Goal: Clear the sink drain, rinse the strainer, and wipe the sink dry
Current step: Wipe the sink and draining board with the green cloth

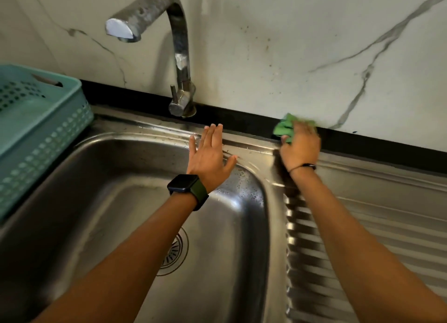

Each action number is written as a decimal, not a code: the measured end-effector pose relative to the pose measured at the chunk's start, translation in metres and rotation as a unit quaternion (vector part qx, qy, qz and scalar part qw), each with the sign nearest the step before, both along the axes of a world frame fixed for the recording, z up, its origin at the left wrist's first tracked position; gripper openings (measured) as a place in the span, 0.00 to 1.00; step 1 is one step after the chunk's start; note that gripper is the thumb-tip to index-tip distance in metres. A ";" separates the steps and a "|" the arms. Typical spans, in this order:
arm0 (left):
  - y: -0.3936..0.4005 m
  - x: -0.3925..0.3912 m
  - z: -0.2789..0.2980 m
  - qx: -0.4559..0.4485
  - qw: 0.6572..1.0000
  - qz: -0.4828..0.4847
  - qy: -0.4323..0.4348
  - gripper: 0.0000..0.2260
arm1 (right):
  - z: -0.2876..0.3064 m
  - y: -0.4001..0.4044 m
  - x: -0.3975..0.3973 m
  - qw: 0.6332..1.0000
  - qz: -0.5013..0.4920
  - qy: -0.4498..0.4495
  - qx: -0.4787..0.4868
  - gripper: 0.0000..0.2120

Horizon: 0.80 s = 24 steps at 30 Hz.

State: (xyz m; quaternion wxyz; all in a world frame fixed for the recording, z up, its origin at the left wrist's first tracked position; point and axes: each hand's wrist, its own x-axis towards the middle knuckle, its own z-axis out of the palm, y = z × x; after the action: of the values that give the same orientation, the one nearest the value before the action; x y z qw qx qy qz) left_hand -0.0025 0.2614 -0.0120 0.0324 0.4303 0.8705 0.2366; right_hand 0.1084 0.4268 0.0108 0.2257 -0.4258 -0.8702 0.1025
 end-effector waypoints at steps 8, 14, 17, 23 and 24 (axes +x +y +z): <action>-0.050 -0.031 0.011 -0.004 0.999 0.033 0.006 0.27 | 0.011 -0.062 -0.081 0.958 0.268 0.038 -0.095 0.20; -0.098 -0.075 0.014 -0.064 0.996 0.046 0.028 0.27 | 0.025 -0.010 0.028 0.935 0.352 0.016 -0.031 0.21; -0.114 -0.089 0.015 -0.111 0.989 0.073 0.059 0.23 | 0.010 0.000 0.078 0.933 0.346 -0.096 -0.036 0.21; -0.128 -0.093 0.005 -0.140 0.984 0.097 0.059 0.23 | 0.004 -0.032 0.037 0.925 0.358 -0.119 -0.041 0.38; -0.130 -0.093 0.003 -0.138 0.984 0.095 0.058 0.24 | 0.002 -0.041 0.020 0.920 0.371 -0.122 -0.026 0.34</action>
State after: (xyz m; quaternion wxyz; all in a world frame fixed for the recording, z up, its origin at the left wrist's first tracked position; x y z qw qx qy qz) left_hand -0.0956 0.1315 -0.0087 0.0180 0.3499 0.9322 0.0907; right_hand 0.1286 0.3862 0.0131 0.0525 -0.0873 -0.9836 0.1486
